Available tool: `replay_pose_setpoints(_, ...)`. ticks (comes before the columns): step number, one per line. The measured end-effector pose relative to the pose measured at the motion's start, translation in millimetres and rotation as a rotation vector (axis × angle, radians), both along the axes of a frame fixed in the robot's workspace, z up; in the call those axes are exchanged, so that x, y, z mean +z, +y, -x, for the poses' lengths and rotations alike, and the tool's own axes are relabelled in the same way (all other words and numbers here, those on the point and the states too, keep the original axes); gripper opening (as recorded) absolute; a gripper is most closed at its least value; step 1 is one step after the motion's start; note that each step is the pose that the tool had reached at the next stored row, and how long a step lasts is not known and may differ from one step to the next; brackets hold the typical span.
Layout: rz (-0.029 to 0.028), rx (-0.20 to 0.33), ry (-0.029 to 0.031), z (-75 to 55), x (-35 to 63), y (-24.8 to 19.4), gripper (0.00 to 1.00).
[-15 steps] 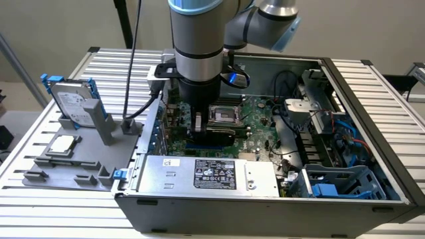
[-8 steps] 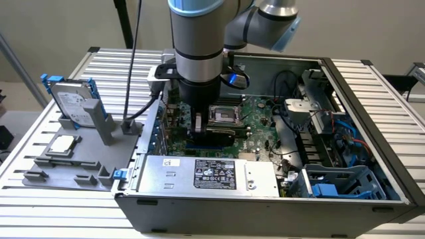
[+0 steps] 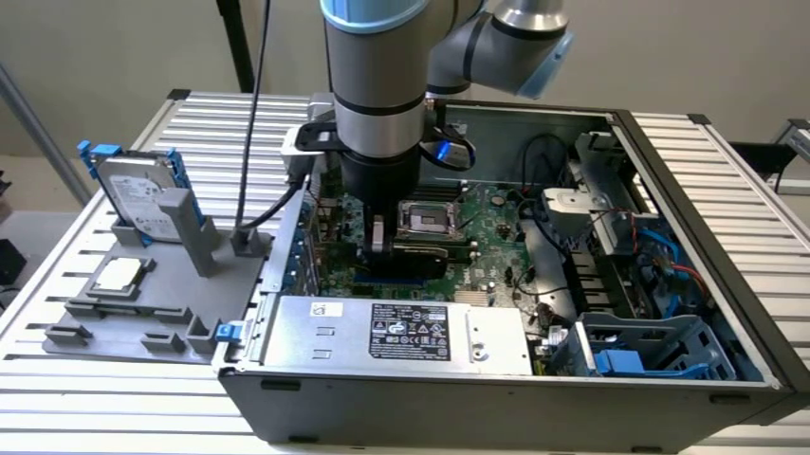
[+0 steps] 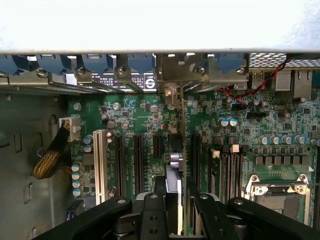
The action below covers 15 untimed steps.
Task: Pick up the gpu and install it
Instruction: 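Insert the gpu into the slot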
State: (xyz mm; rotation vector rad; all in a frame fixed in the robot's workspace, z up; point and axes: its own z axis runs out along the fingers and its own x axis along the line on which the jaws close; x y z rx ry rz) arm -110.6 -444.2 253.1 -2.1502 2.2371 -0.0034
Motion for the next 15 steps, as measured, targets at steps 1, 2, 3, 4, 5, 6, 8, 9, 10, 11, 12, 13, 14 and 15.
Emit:
replay_pose_setpoints(1, -0.0001, 0.000, 0.0000, 0.0, 0.0, 0.2, 0.27)
replay_pose_setpoints(2, -0.0004, 0.000, 0.0000, 0.0, -0.1, 0.3, 0.27)
replay_pose_setpoints(3, -0.0003, 0.000, 0.0001, 0.0, -0.4, 0.3, 0.27)
replay_pose_setpoints(4, -0.0001, 0.000, 0.0002, 0.0, -0.9, 0.3, 0.27)
replay_pose_setpoints(5, -0.0001, 0.000, 0.0001, 0.0, -1.5, 0.3, 0.27)
replay_pose_setpoints(6, -0.0001, 0.000, 0.0001, 0.0, -2.2, 0.3, 0.27)
replay_pose_setpoints(8, -0.0001, 0.000, -0.0002, -0.1, -4.0, 0.3, 0.27)
replay_pose_setpoints(9, -0.0001, 0.000, -0.0009, -0.2, -4.9, 0.3, 0.27)
replay_pose_setpoints(10, 0.0003, 0.000, -0.0007, -0.2, -5.4, 0.3, 0.27)
replay_pose_setpoints(11, 0.0005, 0.000, -0.0007, -0.2, -5.8, 0.2, 0.27)
replay_pose_setpoints(12, 0.0005, 0.000, -0.0012, -0.2, -6.2, 0.2, 0.27)
replay_pose_setpoints(13, 0.0004, 0.000, -0.0014, -0.2, -6.4, 0.2, 0.27)
replay_pose_setpoints(14, 0.0004, 0.000, -0.0015, -0.2, -6.5, 0.2, 0.27)
replay_pose_setpoints(15, 0.0004, 0.000, -0.0017, -0.1, -6.5, 0.2, 0.27)
